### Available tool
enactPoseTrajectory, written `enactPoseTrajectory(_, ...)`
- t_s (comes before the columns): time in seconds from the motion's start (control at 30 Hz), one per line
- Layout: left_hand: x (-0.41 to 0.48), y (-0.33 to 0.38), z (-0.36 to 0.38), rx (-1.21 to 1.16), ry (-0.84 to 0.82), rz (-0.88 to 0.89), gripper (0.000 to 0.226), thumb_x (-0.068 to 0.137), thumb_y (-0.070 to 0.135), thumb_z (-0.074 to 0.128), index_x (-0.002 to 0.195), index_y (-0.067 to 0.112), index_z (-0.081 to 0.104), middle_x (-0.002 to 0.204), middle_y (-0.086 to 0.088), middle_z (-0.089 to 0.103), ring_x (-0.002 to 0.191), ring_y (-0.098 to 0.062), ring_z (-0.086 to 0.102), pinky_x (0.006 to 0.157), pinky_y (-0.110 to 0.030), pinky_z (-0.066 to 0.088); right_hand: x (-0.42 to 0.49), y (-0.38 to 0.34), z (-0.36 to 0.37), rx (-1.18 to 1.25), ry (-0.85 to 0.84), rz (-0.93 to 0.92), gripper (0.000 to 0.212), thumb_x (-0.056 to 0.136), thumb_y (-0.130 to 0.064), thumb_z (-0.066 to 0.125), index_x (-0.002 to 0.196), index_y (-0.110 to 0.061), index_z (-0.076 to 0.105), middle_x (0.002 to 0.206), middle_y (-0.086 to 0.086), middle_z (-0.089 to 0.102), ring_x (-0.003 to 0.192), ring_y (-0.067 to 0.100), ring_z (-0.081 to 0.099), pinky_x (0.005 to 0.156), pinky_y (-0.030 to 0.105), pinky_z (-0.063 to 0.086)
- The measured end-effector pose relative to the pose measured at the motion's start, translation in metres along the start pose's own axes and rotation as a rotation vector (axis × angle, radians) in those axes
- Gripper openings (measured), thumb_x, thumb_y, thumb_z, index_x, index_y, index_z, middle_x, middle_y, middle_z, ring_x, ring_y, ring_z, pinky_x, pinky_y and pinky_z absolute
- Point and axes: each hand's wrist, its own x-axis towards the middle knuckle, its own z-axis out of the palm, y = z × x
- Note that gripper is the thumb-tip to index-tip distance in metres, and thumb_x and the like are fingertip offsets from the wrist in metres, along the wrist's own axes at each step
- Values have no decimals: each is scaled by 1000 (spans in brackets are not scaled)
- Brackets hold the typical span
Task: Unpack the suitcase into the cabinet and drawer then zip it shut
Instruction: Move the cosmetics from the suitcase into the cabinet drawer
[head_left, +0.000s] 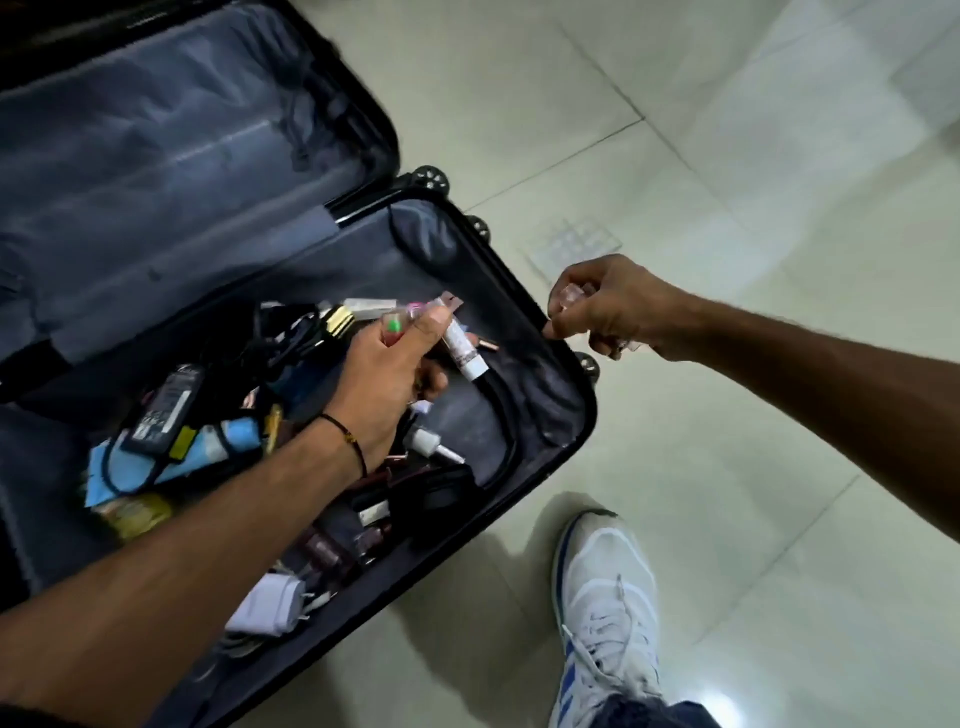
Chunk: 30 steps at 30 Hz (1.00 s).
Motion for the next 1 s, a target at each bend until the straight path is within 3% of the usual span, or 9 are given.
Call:
enactPoseTrajectory(0.07, 5, 6, 19, 30, -22, 12, 32, 97, 31, 58, 103, 0, 65, 82, -5, 74, 46, -9, 44, 40, -20, 34, 3, 25, -15, -18, 229, 32, 13, 77, -2, 73, 84, -3, 62, 63, 4, 56, 36, 16, 47, 38, 21, 35)
enactPoseTrajectory(0.17, 11, 14, 40, 70, -29, 41, 29, 97, 30, 59, 98, 2, 64, 68, -2, 68, 47, -11, 42, 45, -21, 36, 11, 53, -25, -120, 435, 86, 19, 74, -8, 67, 91, -18, 68, 71, 3, 65, 40, 18, 55, 38, 21, 39)
enactPoseTrajectory(0.27, 18, 17, 58, 98, -28, 63, 32, 97, 29, 59, 99, -3, 63, 67, -5, 65, 47, -13, 39, 44, -22, 35, 21, 68, -24, -300, 358, 83, 44, 75, -13, 65, 114, -33, 67, 94, 1, 71, 58, 22, 63, 59, 29, 54)
enactPoseTrajectory(0.33, 22, 19, 67, 115, -33, 69, 31, 97, 29, 59, 96, -1, 62, 67, -7, 65, 46, -12, 39, 43, -21, 35, 31, 71, -19, -440, 312, 40, 55, 79, -17, 62, 130, -37, 59, 114, 3, 69, 83, 28, 63, 78, 34, 53)
enactPoseTrajectory(0.43, 29, 22, 77, 142, -50, 81, 29, 97, 29, 59, 93, 0, 62, 68, -9, 64, 44, -10, 41, 43, -21, 36, 50, 65, -12, -531, 341, -34, 63, 83, -17, 58, 143, -35, 47, 121, 8, 66, 106, 35, 59, 76, 34, 43)
enactPoseTrajectory(0.6, 42, 30, 89, 211, -109, 58, 29, 97, 31, 58, 93, 3, 63, 70, -6, 66, 47, -12, 42, 47, -24, 38, 80, 57, -13, -502, 309, 1, 64, 84, -16, 59, 144, -31, 41, 120, 11, 64, 102, 37, 61, 71, 33, 41)
enactPoseTrajectory(0.73, 48, 36, 92, 281, -164, 31, 29, 95, 36, 60, 89, 8, 63, 87, -30, 66, 48, -13, 44, 51, -28, 40, 79, 61, -12, -444, 327, -20, 48, 81, -18, 61, 127, -26, 50, 103, 6, 66, 89, 32, 60, 64, 31, 38)
enactPoseTrajectory(0.83, 48, 34, 88, 319, -182, -3, 38, 95, 36, 61, 97, -2, 61, 95, -39, 61, 49, -13, 45, 50, -27, 40, 64, 79, -10, -438, 291, -58, 38, 81, -22, 62, 116, -28, 50, 88, 2, 64, 78, 30, 60, 59, 32, 39)
enactPoseTrajectory(1.0, 48, 25, 95, 329, -188, -44, 43, 96, 33, 60, 102, -10, 60, 98, -40, 61, 45, -11, 45, 46, -22, 40, 30, 112, -9, -444, 256, -70, 30, 83, -26, 64, 109, -33, 52, 77, -7, 60, 72, 26, 59, 62, 34, 45)
